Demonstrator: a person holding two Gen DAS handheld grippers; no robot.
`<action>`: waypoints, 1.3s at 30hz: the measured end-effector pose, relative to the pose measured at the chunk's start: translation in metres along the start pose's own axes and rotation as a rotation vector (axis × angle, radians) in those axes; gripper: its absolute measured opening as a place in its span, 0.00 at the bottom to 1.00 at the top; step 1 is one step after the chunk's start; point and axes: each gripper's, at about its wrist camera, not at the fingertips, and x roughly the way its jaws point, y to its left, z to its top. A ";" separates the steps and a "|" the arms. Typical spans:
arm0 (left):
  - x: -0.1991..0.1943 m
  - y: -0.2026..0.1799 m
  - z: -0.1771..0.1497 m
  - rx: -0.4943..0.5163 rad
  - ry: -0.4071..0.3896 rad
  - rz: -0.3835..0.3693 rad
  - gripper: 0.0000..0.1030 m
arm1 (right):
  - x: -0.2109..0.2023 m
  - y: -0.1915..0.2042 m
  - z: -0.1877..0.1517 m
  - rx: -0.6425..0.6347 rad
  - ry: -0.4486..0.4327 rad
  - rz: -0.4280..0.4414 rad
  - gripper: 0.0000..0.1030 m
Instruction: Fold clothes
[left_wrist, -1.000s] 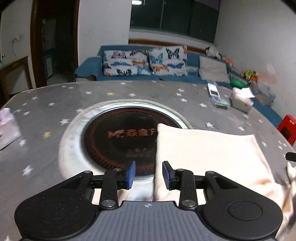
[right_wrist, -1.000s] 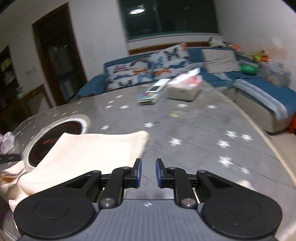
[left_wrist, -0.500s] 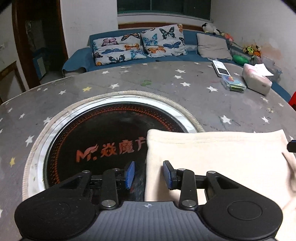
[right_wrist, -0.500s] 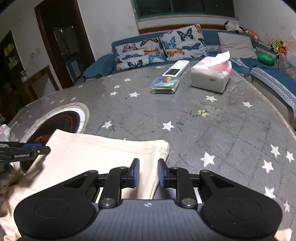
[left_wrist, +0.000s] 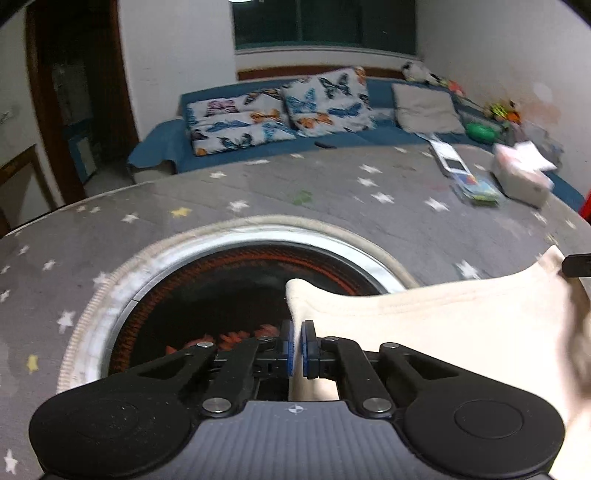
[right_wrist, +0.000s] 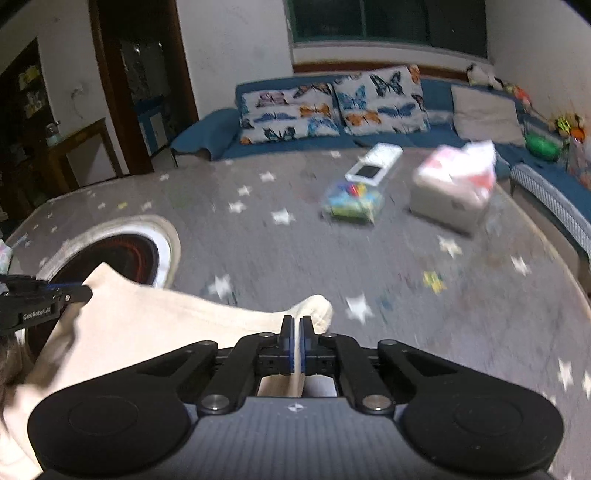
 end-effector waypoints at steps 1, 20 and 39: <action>0.001 0.005 0.003 -0.008 -0.005 0.011 0.04 | 0.005 0.003 0.006 -0.008 -0.006 0.004 0.02; 0.021 0.033 0.013 -0.052 0.042 0.004 0.08 | 0.018 0.050 0.033 -0.193 0.053 0.142 0.06; 0.019 -0.027 0.002 0.118 0.081 -0.123 0.09 | -0.053 0.163 -0.075 -0.707 0.069 0.357 0.31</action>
